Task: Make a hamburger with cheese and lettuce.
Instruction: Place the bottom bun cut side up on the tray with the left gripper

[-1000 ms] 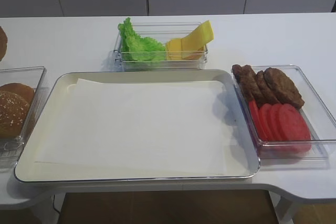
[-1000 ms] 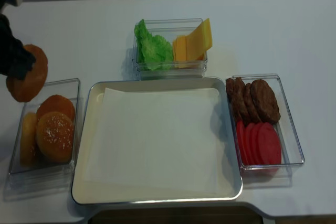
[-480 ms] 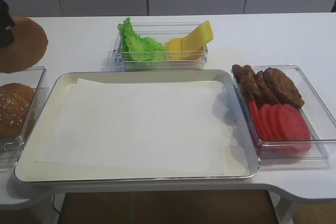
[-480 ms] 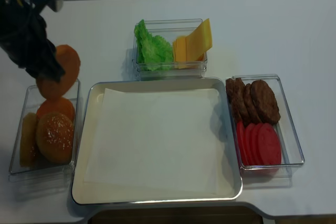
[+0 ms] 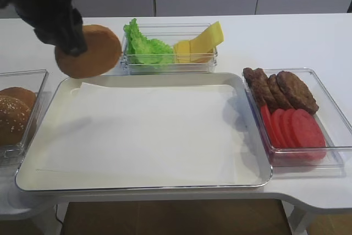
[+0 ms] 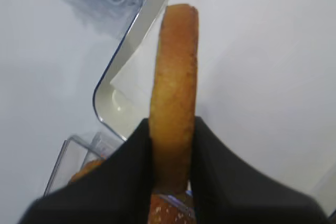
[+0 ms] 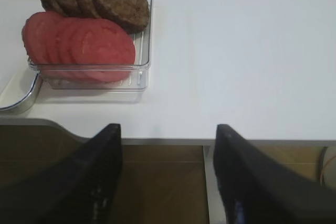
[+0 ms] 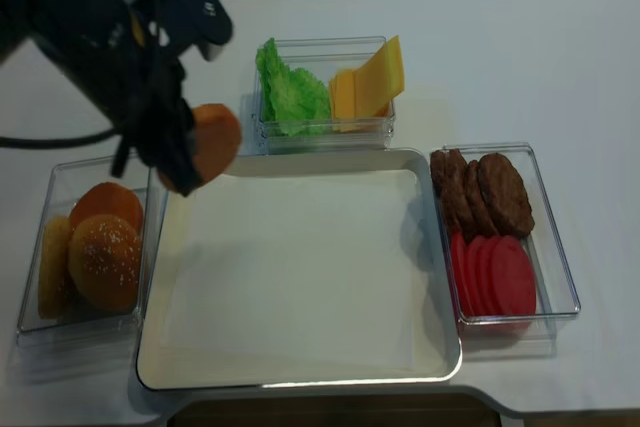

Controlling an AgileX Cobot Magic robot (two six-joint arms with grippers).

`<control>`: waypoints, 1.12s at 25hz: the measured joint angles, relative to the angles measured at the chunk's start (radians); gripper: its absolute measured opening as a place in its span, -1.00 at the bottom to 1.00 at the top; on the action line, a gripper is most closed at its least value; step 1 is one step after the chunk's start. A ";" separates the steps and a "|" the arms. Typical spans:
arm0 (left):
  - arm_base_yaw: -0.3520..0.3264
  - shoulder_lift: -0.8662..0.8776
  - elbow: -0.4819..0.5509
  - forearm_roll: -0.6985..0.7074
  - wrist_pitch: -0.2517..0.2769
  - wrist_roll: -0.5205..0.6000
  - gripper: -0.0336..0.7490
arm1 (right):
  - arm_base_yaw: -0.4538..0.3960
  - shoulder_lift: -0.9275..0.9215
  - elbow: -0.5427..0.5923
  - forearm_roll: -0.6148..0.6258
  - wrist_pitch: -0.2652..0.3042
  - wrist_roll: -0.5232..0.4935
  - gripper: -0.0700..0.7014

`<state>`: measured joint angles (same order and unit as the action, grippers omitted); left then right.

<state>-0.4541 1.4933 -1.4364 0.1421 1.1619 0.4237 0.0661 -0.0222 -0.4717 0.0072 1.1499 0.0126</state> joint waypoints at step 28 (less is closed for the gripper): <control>-0.166 0.266 0.000 0.053 -0.209 0.115 -0.56 | 0.000 0.000 0.000 0.000 0.000 -0.003 0.32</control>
<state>-0.6203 1.7595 -1.4364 0.1948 0.9525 0.5392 0.0661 -0.0222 -0.4717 0.0072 1.1499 0.0100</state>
